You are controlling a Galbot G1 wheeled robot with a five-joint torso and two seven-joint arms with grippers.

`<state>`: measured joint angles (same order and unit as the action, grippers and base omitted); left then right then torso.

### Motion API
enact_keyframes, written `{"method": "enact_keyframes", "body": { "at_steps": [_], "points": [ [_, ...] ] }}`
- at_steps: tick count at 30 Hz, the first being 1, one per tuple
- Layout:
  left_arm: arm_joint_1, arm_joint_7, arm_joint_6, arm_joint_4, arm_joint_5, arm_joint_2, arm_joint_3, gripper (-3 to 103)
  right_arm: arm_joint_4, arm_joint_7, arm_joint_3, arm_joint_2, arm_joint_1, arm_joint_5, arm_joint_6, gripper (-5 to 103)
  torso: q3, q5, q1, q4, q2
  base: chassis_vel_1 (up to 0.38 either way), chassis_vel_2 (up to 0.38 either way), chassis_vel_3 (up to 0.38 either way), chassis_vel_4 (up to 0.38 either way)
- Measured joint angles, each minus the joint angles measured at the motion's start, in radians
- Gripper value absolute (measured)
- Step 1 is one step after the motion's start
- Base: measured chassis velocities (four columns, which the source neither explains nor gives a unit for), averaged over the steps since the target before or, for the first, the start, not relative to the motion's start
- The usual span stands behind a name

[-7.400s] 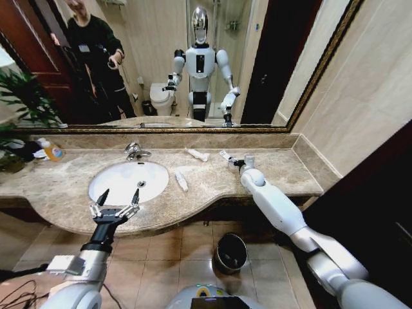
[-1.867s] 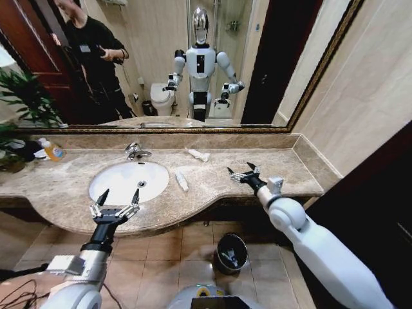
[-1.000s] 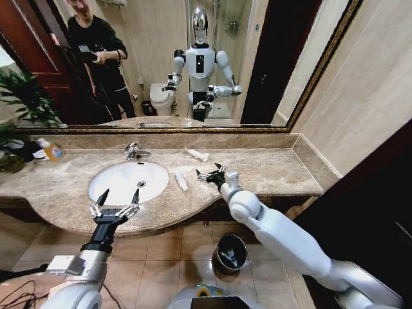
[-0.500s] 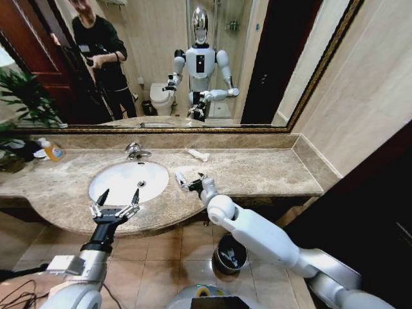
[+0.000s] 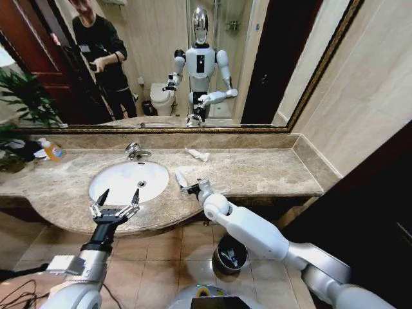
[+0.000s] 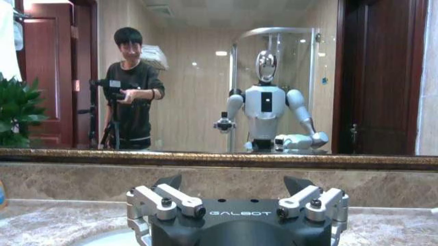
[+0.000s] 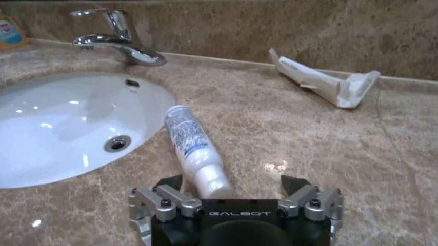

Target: Pick up the trash from the sink and place it in the trash bin.

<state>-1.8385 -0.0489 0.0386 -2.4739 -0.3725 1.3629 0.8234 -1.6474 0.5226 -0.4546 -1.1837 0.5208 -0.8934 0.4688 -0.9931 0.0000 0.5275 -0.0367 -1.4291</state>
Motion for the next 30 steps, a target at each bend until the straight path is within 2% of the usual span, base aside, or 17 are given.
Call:
{"method": "enact_keyframes", "body": {
  "at_steps": [4,6,7,15,18,19,21,22,24,25,27,29,30],
  "points": [
    [0.000,0.000,0.000,0.000,0.000,0.000,0.000,100,-0.003,-0.003,-0.007,-0.009,-0.008,-0.002,-0.001,79,0.000,0.0000,0.000,0.0000,0.000,0.000,0.000,0.000,0.000],
    [0.000,0.000,0.000,0.000,0.000,0.000,0.000,100,-0.004,-0.005,-0.011,-0.012,-0.011,-0.002,-0.002,79,0.000,0.0000,0.000,-0.0001,0.000,0.000,0.000,0.000,0.000],
    [0.000,0.000,0.000,0.000,0.000,0.000,0.000,100,-0.007,-0.011,-0.018,-0.018,-0.015,0.000,-0.003,68,0.000,0.0000,0.000,-0.0001,0.000,0.000,0.000,0.000,0.000],
    [0.000,0.000,0.000,0.000,0.000,0.000,0.000,100,0.014,-0.023,-0.037,-0.058,-0.027,0.021,-0.007,68,0.000,0.0000,0.000,-0.0001,0.000,0.000,0.000,0.000,0.000],
    [0.000,0.000,0.000,0.000,0.000,0.000,0.000,100,0.026,-0.029,-0.038,-0.074,-0.030,0.023,-0.009,52,0.000,0.0000,0.000,-0.0001,0.000,0.000,0.000,0.000,0.000],
    [0.000,0.000,0.000,0.000,0.000,0.000,0.000,100,0.026,-0.029,-0.038,-0.074,-0.030,0.023,-0.009,52,0.000,0.0000,0.000,-0.0001,0.000,0.000,0.000,0.000,0.000],
    [0.000,0.000,0.000,0.000,0.000,0.000,0.000,100,0.031,-0.031,-0.037,-0.078,-0.032,0.025,-0.010,41,0.000,0.0000,0.000,-0.0001,0.000,0.000,0.000,0.000,0.000],
    [0.000,0.000,0.000,0.000,0.000,0.000,0.000,100,0.031,-0.031,-0.037,-0.078,-0.032,0.025,-0.010,41,0.000,0.0000,0.000,-0.0001,0.000,0.000,0.000,0.000,0.000],
    [0.000,0.000,0.000,0.000,0.000,0.000,0.000,100,0.027,-0.031,-0.041,-0.073,-0.033,0.032,-0.010,32,0.000,0.0000,0.000,-0.0001,0.000,0.000,0.000,0.000,0.000],
    [0.000,0.000,0.000,0.000,0.000,0.000,0.000,100,0.027,-0.031,-0.041,-0.073,-0.033,0.032,-0.010,32,0.000,0.0000,0.000,-0.0001,0.000,0.000,0.000,0.000,0.000],
    [0.000,0.000,0.000,0.000,0.000,0.000,0.000,100,0.010,-0.030,-0.045,-0.060,-0.035,0.039,-0.008,25,0.000,0.0000,0.000,0.0000,0.000,0.000,0.000,0.000,0.000],
    [0.000,0.000,0.000,0.000,0.000,0.000,0.000,100,0.003,-0.030,-0.049,-0.056,-0.038,0.039,-0.007,25,0.000,0.0001,0.000,-0.0001,0.000,0.000,0.000,0.000,0.000],
    [0.000,0.000,0.000,0.000,0.000,0.000,0.000,100,-0.004,-0.028,-0.053,-0.049,-0.042,0.043,-0.007,19,0.000,0.0000,0.000,-0.0001,0.000,0.000,0.000,0.000,0.000]
  ]
}}
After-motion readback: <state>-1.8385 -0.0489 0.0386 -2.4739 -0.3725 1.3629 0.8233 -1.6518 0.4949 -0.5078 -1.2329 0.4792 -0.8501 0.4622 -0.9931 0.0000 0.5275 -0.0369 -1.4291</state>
